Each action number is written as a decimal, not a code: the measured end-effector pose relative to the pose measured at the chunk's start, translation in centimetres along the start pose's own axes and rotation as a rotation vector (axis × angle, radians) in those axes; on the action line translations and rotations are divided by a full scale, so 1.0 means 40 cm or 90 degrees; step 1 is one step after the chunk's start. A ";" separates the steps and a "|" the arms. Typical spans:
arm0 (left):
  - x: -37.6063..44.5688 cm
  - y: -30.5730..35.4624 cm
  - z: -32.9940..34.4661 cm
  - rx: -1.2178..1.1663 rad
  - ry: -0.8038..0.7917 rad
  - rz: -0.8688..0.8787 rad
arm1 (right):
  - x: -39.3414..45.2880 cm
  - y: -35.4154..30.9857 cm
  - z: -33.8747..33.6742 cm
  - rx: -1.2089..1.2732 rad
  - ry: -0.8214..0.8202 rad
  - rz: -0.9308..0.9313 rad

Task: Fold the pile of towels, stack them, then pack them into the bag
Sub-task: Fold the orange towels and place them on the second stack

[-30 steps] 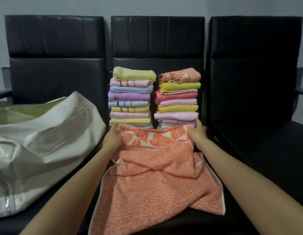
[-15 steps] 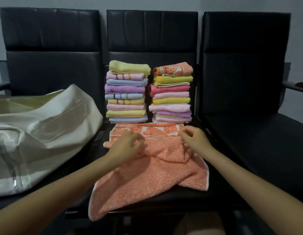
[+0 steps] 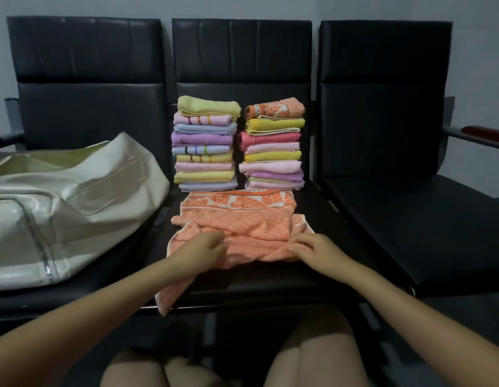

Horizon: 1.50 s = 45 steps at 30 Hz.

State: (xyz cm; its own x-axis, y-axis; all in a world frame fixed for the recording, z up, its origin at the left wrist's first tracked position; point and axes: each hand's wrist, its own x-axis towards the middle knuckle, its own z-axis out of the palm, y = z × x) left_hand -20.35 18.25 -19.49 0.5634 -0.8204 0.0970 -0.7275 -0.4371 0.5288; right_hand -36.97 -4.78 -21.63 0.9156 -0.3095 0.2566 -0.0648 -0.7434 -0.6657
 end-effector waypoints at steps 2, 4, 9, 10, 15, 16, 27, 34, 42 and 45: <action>0.023 0.017 -0.030 -0.071 0.013 -0.028 | 0.016 -0.035 -0.034 0.120 0.021 0.038; 0.049 0.029 -0.061 -0.124 0.034 -0.031 | 0.038 -0.067 -0.074 0.245 0.040 0.078; 0.112 0.018 -0.091 0.221 0.052 0.001 | 0.101 -0.047 -0.080 0.060 0.073 0.181; 0.117 0.010 -0.084 0.335 0.063 0.010 | 0.102 -0.034 -0.069 -0.092 0.076 0.186; 0.095 -0.022 -0.023 0.316 0.105 0.153 | 0.057 -0.014 0.000 -0.196 0.157 -0.040; 0.089 -0.030 -0.011 0.303 0.076 0.159 | 0.052 -0.018 0.012 -0.211 0.109 -0.065; 0.068 -0.118 0.045 0.104 0.172 0.158 | 0.045 -0.005 0.059 -0.153 0.165 -0.018; 0.046 -0.098 0.027 0.032 0.290 0.076 | 0.023 0.009 0.047 -0.033 0.220 0.022; 0.075 -0.013 -0.145 -0.044 0.119 0.054 | 0.070 -0.023 -0.053 0.358 0.281 0.106; 0.123 -0.039 -0.182 0.112 0.117 0.023 | 0.132 -0.026 -0.092 0.408 0.292 0.185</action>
State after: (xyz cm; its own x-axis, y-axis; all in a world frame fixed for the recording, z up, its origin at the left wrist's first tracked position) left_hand -13.57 17.58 -13.71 0.5861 -0.7628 0.2732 -0.7961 -0.4796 0.3690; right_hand -33.55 -7.82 -17.01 0.6361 -0.7503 0.1802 0.0914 -0.1586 -0.9831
